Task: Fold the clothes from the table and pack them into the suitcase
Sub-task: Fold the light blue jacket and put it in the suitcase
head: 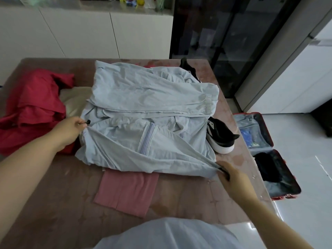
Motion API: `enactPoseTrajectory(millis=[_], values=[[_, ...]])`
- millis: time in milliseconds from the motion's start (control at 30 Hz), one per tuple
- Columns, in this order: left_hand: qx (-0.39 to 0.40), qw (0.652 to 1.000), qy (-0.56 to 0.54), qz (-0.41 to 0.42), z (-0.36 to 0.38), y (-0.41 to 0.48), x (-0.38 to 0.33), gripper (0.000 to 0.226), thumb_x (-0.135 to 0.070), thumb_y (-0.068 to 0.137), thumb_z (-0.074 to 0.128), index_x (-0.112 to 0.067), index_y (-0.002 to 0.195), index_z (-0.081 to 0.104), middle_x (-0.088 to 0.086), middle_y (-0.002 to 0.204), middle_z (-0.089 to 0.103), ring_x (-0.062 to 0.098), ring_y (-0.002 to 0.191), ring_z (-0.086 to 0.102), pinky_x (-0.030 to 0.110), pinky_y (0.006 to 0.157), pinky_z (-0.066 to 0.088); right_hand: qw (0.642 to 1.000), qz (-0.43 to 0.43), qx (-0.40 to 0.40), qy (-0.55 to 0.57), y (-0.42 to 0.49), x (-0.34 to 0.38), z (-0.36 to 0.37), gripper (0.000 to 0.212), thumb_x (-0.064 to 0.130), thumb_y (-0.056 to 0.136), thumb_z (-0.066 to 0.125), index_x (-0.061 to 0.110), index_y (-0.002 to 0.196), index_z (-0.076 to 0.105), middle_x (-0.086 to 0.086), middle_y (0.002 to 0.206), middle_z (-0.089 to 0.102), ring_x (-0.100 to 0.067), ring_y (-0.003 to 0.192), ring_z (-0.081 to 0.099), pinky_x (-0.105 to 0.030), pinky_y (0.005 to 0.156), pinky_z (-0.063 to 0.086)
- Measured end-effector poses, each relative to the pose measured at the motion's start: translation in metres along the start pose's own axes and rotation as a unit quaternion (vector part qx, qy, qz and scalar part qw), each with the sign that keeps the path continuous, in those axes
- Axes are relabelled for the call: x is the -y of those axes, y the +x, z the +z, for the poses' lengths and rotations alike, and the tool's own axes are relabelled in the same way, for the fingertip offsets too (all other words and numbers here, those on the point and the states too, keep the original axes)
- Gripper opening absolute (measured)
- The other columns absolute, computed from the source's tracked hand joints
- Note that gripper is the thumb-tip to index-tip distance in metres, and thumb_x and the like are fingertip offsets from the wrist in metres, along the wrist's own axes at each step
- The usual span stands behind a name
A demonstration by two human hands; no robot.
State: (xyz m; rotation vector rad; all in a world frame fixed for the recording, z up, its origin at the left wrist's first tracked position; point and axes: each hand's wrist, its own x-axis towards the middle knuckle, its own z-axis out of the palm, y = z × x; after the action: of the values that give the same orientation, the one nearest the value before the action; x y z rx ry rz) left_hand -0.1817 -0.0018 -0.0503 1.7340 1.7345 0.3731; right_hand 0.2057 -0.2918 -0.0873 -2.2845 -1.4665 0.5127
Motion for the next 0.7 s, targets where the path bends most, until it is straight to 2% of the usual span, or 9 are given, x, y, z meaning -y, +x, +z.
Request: enactPoseTrajectory(millis=[100,167,233,333,433,467,533,600,700], values=[[-0.040,0.999,-0.022,0.014,-0.019,0.002,0.000,0.019,-0.013,0.097,0.047,0.002,0.104,0.056,0.024,0.101,0.058,0.024,0.083,0.046,0.030,0.074,0.030,0.998,-0.012,-0.012,0.065,0.016,0.004,-0.039,0.024,0.006,0.083,0.070,0.024,0.099,0.071,0.020,0.068,0.065,0.008,0.067,0.060,-0.015,0.063,0.046],[-0.071,0.996,-0.036,0.029,-0.030,0.008,-0.003,0.020,-0.015,0.098,0.046,0.000,0.108,0.056,0.018,0.101,0.057,0.024,0.088,0.047,0.031,0.076,0.031,0.997,-0.012,0.003,0.071,0.032,0.015,-0.070,0.017,0.011,0.083,0.070,0.021,0.096,0.073,0.015,0.070,0.067,0.012,0.062,0.057,-0.008,0.062,0.043],[-0.105,0.992,-0.040,0.052,-0.040,0.015,-0.012,0.021,-0.015,0.099,0.045,-0.001,0.111,0.055,0.013,0.101,0.056,0.022,0.090,0.047,0.030,0.075,0.033,0.998,-0.047,-0.001,0.047,0.055,0.031,-0.099,0.015,0.013,0.084,0.069,0.014,0.099,0.073,0.005,0.082,0.067,0.007,0.069,0.060,-0.001,0.066,0.040],[-0.185,0.974,-0.089,0.091,-0.057,0.027,-0.031,0.019,-0.015,0.099,0.044,-0.007,0.111,0.055,0.007,0.093,0.054,0.018,0.084,0.048,0.017,0.065,0.035,0.994,-0.092,-0.050,0.029,0.088,0.064,-0.135,0.015,0.014,0.087,0.065,0.014,0.101,0.071,0.002,0.089,0.064,-0.019,0.081,0.058,-0.010,0.071,0.039],[-0.255,0.944,-0.173,0.120,-0.075,0.034,-0.041,0.019,-0.016,0.096,0.047,-0.031,0.086,0.052,-0.012,0.079,0.052,0.007,0.071,0.050,0.019,0.074,0.041,0.993,-0.097,-0.047,0.036,0.112,0.086,-0.156,0.007,0.016,0.082,0.071,0.021,0.086,0.066,0.003,0.079,0.064,-0.017,0.071,0.055,-0.005,0.064,0.040],[-0.234,0.942,-0.202,0.129,-0.080,0.033,-0.041,0.025,-0.012,0.095,0.050,-0.032,0.080,0.051,-0.015,0.077,0.054,0.001,0.069,0.051,0.022,0.076,0.042,0.995,-0.091,-0.019,0.027,0.119,0.088,-0.160,0.010,0.017,0.079,0.073,0.022,0.082,0.065,0.006,0.077,0.064,-0.012,0.069,0.056,-0.008,0.068,0.042],[-0.149,0.955,-0.218,0.137,-0.086,0.028,-0.041,0.031,-0.001,0.090,0.056,-0.029,0.077,0.052,-0.014,0.067,0.062,-0.007,0.062,0.054,0.012,0.069,0.043,0.998,-0.065,0.024,0.015,0.132,0.085,-0.167,0.009,0.020,0.077,0.075,0.022,0.076,0.066,0.010,0.077,0.065,-0.006,0.069,0.056,-0.024,0.077,0.046],[-0.107,0.963,-0.202,0.140,-0.092,0.031,-0.039,0.031,0.003,0.086,0.059,-0.026,0.077,0.053,-0.020,0.062,0.065,-0.009,0.059,0.056,0.005,0.065,0.042,0.998,-0.053,0.023,0.029,0.145,0.079,-0.174,0.010,0.024,0.078,0.073,0.025,0.070,0.069,0.010,0.068,0.065,-0.006,0.061,0.057,-0.024,0.070,0.048],[-0.121,0.962,-0.206,0.131,-0.101,0.053,-0.045,0.031,0.003,0.086,0.061,-0.027,0.078,0.053,-0.023,0.061,0.064,-0.010,0.057,0.055,0.004,0.064,0.041,0.997,-0.032,0.004,0.074,0.174,0.079,-0.174,0.017,0.026,0.085,0.067,0.024,0.069,0.068,0.015,0.056,0.061,0.000,0.051,0.055,-0.021,0.054,0.045]])
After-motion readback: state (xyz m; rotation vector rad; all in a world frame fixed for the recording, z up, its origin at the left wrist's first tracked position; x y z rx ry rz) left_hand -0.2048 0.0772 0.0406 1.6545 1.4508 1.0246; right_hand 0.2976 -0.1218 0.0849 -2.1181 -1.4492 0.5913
